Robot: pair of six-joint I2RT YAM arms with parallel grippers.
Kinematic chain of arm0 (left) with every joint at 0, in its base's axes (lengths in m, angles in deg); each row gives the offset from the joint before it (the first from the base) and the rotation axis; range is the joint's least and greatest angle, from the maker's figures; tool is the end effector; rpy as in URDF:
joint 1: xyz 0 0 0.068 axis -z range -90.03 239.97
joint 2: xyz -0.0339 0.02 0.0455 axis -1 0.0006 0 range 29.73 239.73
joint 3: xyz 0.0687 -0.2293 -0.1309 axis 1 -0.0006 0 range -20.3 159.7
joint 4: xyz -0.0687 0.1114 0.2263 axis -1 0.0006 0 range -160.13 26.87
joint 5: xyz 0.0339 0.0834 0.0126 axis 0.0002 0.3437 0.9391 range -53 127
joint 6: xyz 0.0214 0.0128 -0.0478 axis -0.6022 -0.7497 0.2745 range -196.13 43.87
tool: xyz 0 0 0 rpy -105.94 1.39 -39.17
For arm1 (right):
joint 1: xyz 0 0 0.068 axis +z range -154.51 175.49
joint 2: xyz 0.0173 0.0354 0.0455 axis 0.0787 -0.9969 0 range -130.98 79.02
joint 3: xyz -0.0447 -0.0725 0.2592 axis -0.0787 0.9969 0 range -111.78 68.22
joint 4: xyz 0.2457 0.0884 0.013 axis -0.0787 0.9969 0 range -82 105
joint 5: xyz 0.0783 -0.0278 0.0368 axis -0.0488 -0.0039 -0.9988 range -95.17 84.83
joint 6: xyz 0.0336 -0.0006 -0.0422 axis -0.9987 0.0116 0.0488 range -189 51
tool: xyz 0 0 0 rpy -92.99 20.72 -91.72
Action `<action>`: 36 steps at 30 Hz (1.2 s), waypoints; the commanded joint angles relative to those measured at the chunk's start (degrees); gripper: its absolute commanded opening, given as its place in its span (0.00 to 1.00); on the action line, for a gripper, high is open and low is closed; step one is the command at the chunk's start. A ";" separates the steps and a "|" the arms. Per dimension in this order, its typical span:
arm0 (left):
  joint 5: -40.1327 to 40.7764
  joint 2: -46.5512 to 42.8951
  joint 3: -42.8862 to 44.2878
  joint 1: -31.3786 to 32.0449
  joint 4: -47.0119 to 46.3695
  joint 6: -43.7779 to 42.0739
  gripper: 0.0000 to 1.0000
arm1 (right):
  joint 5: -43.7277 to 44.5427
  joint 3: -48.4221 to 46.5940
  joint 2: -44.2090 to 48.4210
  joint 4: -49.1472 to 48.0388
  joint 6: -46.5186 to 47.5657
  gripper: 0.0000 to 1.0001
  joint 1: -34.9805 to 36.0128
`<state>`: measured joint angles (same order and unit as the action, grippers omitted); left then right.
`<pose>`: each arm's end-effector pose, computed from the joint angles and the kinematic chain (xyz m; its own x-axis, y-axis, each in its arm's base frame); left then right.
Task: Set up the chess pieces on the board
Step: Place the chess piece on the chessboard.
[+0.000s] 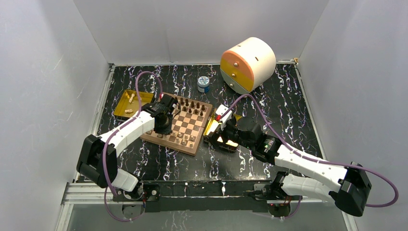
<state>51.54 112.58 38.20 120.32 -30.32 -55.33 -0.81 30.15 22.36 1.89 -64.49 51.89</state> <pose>0.2482 -0.1349 0.2315 -0.8662 0.1089 -0.4877 0.0931 0.9941 0.0566 0.1312 0.1927 0.2891 -0.0572 -0.2278 -0.9720 -0.7964 0.5975 -0.0932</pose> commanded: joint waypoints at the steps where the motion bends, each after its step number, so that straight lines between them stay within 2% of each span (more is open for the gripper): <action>1: 2.26 -1.81 1.07 0.41 -0.37 -0.05 0.07 | 0.37 -0.57 1.62 -2.15 -0.47 0.99 0.29; 13: 1.91 -1.24 -0.03 0.41 -1.38 -0.22 0.07 | 0.38 -0.61 1.67 -2.16 -0.52 0.99 0.25; 25: 0.96 -0.14 0.48 0.50 -1.32 -0.84 0.17 | 0.85 -0.40 2.94 -1.27 -0.43 0.99 0.28; 36: -0.22 0.39 2.74 0.59 2.45 -1.37 0.12 | 1.00 -0.13 3.14 -1.36 -0.73 0.99 0.23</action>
<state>51.48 113.26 38.81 120.53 -30.52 -56.23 -0.61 30.20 24.24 2.02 -64.57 51.89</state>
